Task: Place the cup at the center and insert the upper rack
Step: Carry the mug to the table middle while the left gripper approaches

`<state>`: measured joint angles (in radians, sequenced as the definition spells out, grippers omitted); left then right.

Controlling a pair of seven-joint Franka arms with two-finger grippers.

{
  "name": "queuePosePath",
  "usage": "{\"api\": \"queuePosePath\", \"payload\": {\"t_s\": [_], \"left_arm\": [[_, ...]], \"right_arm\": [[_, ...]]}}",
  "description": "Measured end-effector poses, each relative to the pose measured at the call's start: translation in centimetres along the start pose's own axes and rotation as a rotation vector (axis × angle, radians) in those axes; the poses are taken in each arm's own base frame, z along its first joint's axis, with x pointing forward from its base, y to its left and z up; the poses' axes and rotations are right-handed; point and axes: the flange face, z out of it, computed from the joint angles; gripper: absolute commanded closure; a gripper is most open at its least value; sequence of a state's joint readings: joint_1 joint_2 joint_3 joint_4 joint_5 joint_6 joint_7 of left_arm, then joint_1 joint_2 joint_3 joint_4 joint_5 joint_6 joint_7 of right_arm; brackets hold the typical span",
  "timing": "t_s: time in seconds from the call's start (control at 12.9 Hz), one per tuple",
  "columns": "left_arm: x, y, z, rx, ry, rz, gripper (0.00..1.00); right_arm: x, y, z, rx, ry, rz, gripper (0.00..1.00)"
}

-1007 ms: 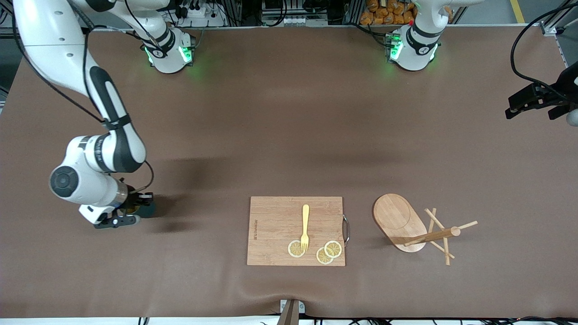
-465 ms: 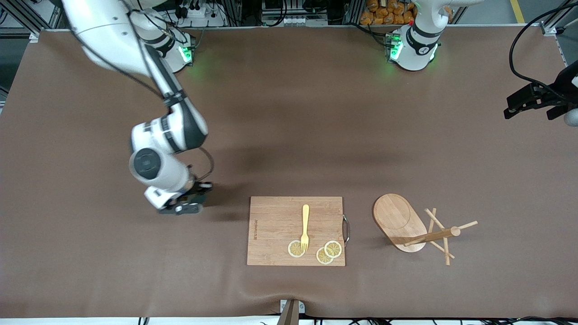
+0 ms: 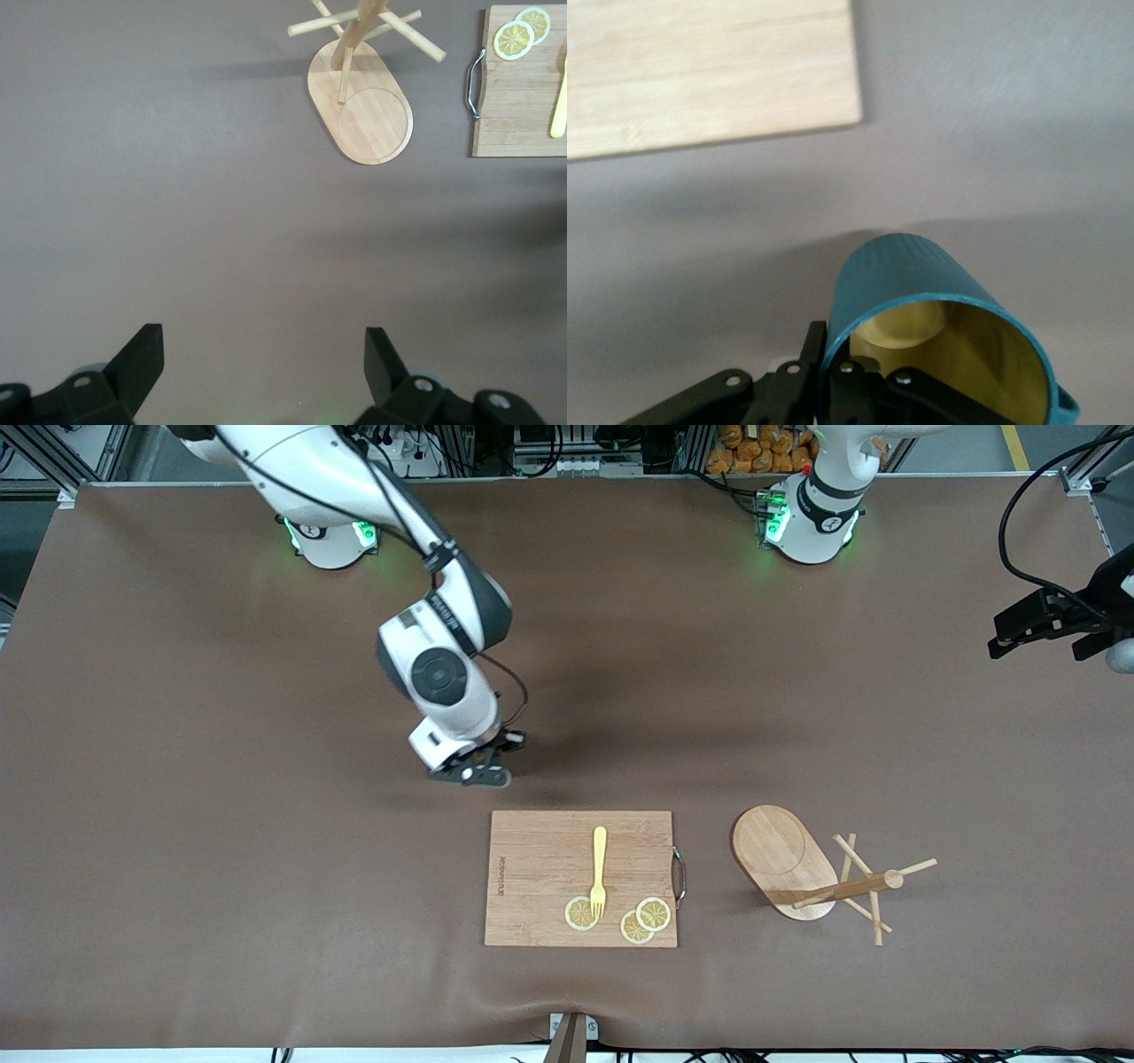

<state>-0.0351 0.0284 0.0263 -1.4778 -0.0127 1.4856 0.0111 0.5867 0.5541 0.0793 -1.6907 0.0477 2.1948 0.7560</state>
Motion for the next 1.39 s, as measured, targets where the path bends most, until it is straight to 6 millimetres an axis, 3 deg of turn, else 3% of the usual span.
{"api": "queuePosePath", "payload": {"t_s": [0.31,0.7,1.01,1.39], "left_arm": [[0.1,0.3,0.2,0.000,-0.003,0.006,0.00],[0.1,0.9,0.2,0.000,-0.004,0.016,0.00],[0.1,1.2,0.2,0.000,-0.004,0.011,0.00],[-0.2,6.0,0.2,0.000,-0.003,-0.051,0.00]], "right_arm": [[-5.8,-5.1,0.7,-0.009,-0.007,0.063,1.00],[-11.8,-9.2,1.9,-0.026,-0.016,0.082,1.00],[-12.9,-9.8,3.1,-0.040,-0.028,0.088,1.00],[-13.0,-9.9,4.3,-0.051,-0.037,0.090,1.00]]}}
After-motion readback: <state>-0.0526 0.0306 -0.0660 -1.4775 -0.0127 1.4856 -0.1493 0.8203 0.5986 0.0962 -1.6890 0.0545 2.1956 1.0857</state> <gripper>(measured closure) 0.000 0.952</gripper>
